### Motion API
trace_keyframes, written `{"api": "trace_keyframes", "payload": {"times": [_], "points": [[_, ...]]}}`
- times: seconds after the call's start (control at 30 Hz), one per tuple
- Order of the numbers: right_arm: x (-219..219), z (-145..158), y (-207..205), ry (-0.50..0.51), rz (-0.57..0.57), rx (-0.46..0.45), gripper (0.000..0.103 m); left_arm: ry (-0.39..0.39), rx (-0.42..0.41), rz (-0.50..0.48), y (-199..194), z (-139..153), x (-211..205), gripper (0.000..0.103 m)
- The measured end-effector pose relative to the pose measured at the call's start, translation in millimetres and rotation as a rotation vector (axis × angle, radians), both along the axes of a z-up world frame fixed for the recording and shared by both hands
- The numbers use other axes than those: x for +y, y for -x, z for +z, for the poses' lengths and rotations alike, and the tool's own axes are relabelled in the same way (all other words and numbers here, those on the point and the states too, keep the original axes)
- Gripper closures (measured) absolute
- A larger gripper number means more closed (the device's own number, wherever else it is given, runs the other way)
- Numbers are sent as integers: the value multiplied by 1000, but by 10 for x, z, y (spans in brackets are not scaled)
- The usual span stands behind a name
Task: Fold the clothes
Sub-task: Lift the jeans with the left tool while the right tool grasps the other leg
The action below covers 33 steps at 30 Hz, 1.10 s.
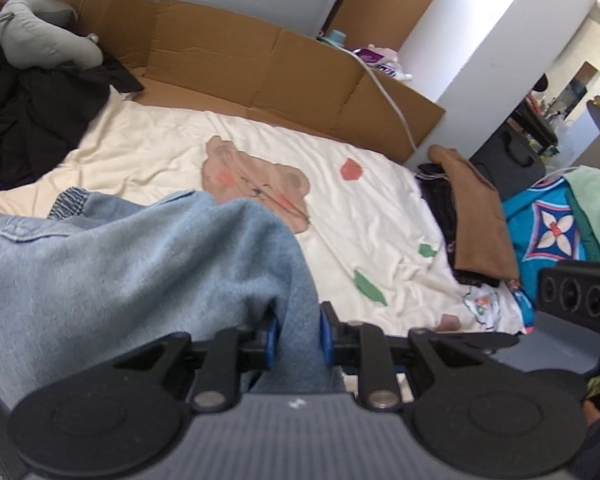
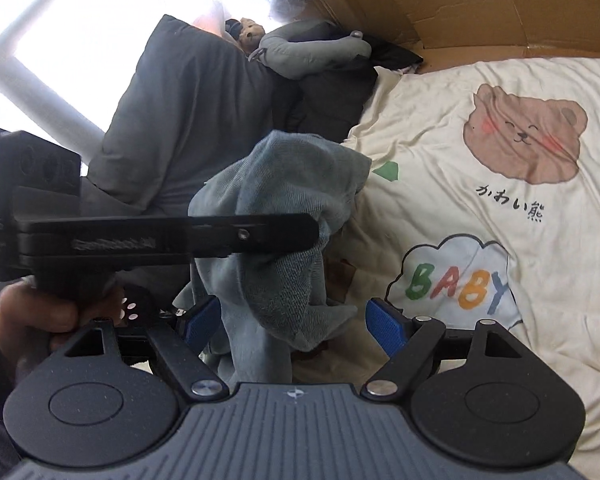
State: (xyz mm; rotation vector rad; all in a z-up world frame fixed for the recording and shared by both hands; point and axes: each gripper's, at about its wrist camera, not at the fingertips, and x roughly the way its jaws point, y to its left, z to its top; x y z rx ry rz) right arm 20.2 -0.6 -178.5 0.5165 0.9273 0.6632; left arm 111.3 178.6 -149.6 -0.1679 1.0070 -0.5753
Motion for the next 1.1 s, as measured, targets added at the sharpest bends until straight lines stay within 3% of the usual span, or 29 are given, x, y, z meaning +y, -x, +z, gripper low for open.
{"api": "trace_keyframes", "payload": {"times": [0.13, 0.17, 0.2, 0.3, 0.37, 0.6, 0.7, 0.73, 0.8, 1.1], "points": [[56, -30, -48, -43, -40, -9, 22, 56, 3, 1, 5, 110, -46, 81], [57, -28, -51, -45, -50, -17, 28, 68, 3, -3, 8, 143, -78, 81], [57, -25, -54, -47, -60, -25, 47, 77, 4, -12, 21, 176, -113, 81], [59, -18, -63, -54, -90, -48, 80, 102, 9, -40, 57, 268, -213, 81], [22, 13, -42, -30, -98, -66, 87, 108, 8, -52, 68, 305, -269, 81], [-253, 49, 52, 38, -184, -59, 91, 122, 40, -73, 10, 245, -382, 75], [-513, 41, 84, 37, -284, -39, 92, 186, 7, -62, 82, 327, -270, 69], [-584, 47, 96, 48, -305, -37, 92, 189, -6, -53, 103, 356, -216, 62], [-672, 55, 102, 68, -311, -36, 92, 162, -19, -41, 123, 352, -115, 52], [-947, 151, 165, 162, -404, -47, 92, -11, 31, 161, 120, 46, 449, 52]]}}
